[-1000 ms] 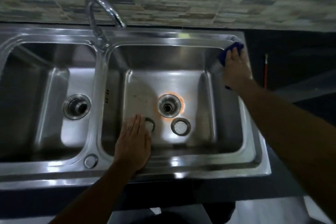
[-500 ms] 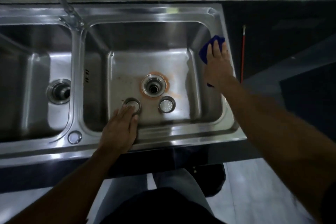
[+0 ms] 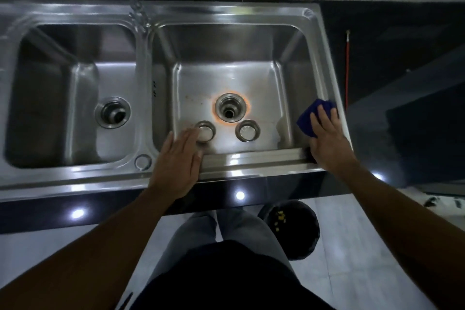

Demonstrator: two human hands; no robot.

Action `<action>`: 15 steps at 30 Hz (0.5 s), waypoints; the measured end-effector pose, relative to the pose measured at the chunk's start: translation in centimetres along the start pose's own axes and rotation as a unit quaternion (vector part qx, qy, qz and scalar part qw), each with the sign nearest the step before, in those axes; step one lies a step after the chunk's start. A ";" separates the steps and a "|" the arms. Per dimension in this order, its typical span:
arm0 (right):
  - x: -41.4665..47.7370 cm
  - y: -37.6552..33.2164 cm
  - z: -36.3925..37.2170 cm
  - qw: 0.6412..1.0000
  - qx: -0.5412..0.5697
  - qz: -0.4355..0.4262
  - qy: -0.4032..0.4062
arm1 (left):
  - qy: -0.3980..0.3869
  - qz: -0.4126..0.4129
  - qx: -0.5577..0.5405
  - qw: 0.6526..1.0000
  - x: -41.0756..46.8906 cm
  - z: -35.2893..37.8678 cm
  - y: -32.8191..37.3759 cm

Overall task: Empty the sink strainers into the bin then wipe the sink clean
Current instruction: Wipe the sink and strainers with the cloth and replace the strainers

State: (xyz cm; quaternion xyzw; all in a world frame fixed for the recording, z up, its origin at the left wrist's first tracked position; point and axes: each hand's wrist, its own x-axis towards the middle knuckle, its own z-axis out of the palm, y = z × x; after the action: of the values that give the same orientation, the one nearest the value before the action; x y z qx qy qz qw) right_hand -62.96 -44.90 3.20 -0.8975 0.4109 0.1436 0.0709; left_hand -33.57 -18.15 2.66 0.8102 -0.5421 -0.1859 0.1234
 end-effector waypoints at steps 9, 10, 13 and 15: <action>-0.7 -16.8 -0.3 0.983 0.167 -0.068 0.022 | -0.017 -0.156 0.081 0.984 -7.7 -3.9 -9.8; -0.6 -19.9 -0.3 0.979 0.173 -0.103 0.025 | -0.020 -0.164 0.079 0.983 -8.2 -3.9 -10.0; 0.2 -29.7 0.2 0.962 0.188 -0.193 0.045 | -0.025 -0.168 0.076 0.983 -8.5 -3.7 -10.3; 0.7 -34.7 0.7 0.961 0.174 -0.211 0.030 | -0.031 -0.173 0.088 0.980 -8.3 -3.5 -10.3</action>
State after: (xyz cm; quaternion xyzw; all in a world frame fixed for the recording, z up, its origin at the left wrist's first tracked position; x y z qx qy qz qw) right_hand -36.32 -22.58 2.64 -0.9414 0.2333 0.0242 0.2425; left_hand -26.29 -6.51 3.09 0.8934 -0.4111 -0.1812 0.0005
